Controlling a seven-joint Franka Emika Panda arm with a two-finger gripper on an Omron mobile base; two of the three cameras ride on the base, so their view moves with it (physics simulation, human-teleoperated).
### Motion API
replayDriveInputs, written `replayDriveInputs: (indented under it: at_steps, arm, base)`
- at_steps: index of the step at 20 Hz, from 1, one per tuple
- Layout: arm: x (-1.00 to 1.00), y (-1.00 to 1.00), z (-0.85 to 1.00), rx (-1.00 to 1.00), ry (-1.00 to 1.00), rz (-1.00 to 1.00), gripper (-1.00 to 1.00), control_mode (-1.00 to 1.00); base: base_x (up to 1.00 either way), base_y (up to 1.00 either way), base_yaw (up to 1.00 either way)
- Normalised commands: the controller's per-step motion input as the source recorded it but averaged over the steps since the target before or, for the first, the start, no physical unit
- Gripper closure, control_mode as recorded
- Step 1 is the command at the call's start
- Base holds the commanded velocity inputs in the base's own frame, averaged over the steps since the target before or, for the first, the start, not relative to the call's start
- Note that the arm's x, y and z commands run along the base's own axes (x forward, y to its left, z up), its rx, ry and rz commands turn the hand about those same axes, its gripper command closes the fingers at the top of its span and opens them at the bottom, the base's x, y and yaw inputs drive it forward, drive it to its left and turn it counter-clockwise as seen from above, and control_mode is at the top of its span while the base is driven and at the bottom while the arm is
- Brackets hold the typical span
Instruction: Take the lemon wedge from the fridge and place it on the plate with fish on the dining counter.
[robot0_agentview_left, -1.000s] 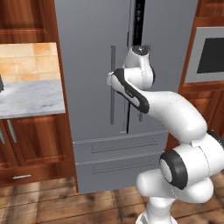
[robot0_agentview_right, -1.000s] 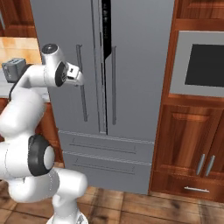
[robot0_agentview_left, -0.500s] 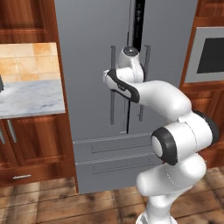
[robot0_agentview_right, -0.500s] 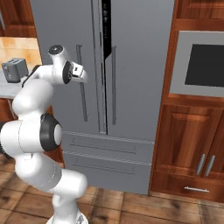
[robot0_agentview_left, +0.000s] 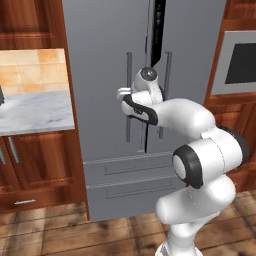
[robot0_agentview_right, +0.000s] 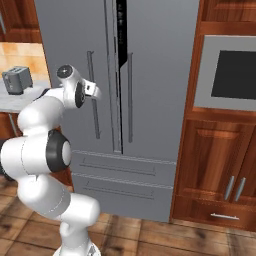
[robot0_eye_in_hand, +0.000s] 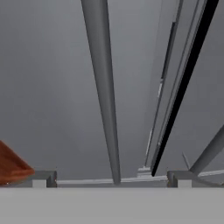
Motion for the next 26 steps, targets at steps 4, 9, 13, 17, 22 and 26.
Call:
replayDriveInputs:
  at_steps: [4,9,13,17,22,26]
  arm:
    - [0.42,0.0,-0.04,0.0,0.0,0.0,-1.0,-1.0]
    - [0.6,0.0,-0.02,0.0,0.0,0.0,-1.0,-1.0]
    - [0.66,0.0,0.0,0.0,0.0,0.0,-1.0,-1.0]
    - [0.61,0.0,-0.13,0.0,0.0,0.0,-1.0,-1.0]
    - [0.65,0.0,-0.22,0.0,0.0,0.0,-1.0,-1.0]
    - [0.71,0.0,-0.22,0.0,0.0,0.0,-1.0,-1.0]
  base:
    - [0.0,0.0,0.0]
    - [0.0,0.0,0.0]
    - [0.0,0.0,0.0]
    - [0.0,0.0,0.0]
    - [0.0,0.0,0.0]
    - [0.0,0.0,0.0]
